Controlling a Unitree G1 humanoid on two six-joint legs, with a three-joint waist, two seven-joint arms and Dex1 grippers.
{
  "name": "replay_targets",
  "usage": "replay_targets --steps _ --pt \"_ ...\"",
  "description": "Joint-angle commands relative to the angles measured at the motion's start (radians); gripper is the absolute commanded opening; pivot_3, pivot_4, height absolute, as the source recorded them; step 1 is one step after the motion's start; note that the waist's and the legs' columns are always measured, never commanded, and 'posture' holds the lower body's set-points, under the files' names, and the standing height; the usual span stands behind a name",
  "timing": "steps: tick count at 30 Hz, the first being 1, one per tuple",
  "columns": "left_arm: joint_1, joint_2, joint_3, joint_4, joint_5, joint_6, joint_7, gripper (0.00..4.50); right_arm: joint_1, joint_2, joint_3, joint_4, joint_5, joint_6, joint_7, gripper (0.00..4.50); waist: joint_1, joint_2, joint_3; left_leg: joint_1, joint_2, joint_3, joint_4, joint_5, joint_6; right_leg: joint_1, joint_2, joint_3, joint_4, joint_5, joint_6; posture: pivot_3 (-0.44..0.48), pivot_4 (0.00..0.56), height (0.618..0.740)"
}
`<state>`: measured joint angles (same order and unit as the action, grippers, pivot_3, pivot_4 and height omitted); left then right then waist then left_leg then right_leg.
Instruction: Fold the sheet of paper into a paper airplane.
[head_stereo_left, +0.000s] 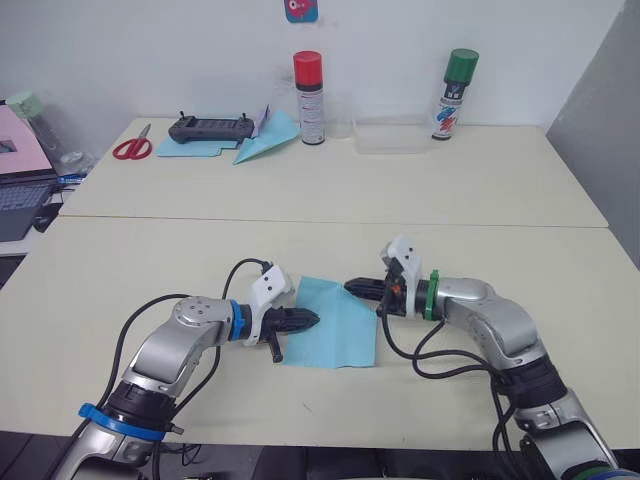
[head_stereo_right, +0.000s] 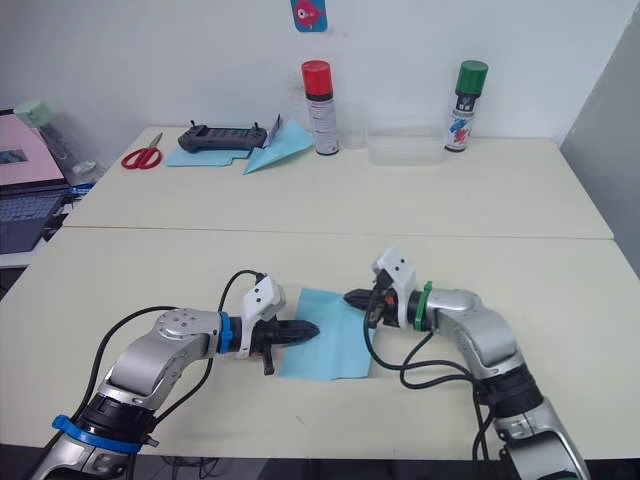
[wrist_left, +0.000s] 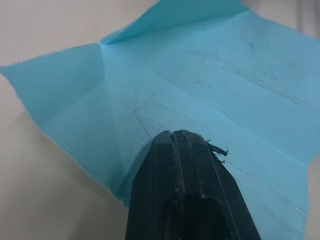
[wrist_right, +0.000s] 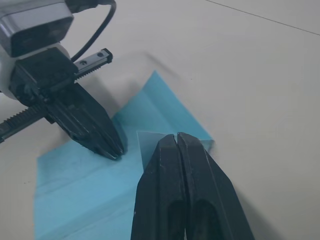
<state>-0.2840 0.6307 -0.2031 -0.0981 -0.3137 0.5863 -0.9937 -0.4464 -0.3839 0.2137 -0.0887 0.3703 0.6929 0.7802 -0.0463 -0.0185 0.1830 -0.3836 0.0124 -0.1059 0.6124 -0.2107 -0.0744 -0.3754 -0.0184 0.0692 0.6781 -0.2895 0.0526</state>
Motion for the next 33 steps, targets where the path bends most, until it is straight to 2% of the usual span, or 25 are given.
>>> replay_targets --steps 1,7,12,20,33 --pt "0.013 0.015 0.012 0.005 0.013 0.021 0.019 0.00 0.002 -0.033 -0.042 -0.006 -0.015 -0.029 -0.007 0.03 0.000 0.000 0.000 0.000 0.000 0.000 0.000 0.000 0.000 0.000 0.000 0.000 0.000 0.000 0.000 0.000 0.150 0.740" --pt "0.000 0.018 0.013 0.022 0.017 0.014 0.013 0.00 0.070 -0.117 0.034 -0.026 -0.055 -0.041 0.062 0.03 -0.002 0.000 0.000 -0.001 0.000 0.000 -0.001 0.000 0.000 -0.001 0.000 0.000 -0.001 0.000 0.000 0.000 0.150 0.740" --pt "-0.002 0.021 0.011 0.025 0.019 0.008 0.011 0.00 0.089 -0.112 0.040 -0.050 -0.023 -0.007 0.092 0.03 -0.006 -0.001 0.001 0.000 0.000 0.000 -0.001 0.000 0.000 -0.001 0.000 0.000 -0.001 0.000 0.000 0.000 0.150 0.740" --pt "0.014 0.023 0.014 0.013 0.018 0.006 0.017 0.00 0.060 -0.020 0.018 -0.071 0.050 0.072 0.073 0.03 -0.006 -0.001 0.001 0.000 0.000 0.000 -0.001 0.000 0.000 -0.001 0.000 0.000 -0.001 0.000 0.000 0.000 0.150 0.740" --pt "0.028 0.024 0.029 -0.004 0.021 0.021 0.038 0.00 -0.031 0.113 0.066 0.049 0.004 0.019 0.029 0.03 -0.008 -0.001 0.001 -0.003 0.000 0.000 -0.002 0.000 0.000 -0.004 0.000 0.000 -0.001 0.000 0.000 0.000 0.150 0.740"
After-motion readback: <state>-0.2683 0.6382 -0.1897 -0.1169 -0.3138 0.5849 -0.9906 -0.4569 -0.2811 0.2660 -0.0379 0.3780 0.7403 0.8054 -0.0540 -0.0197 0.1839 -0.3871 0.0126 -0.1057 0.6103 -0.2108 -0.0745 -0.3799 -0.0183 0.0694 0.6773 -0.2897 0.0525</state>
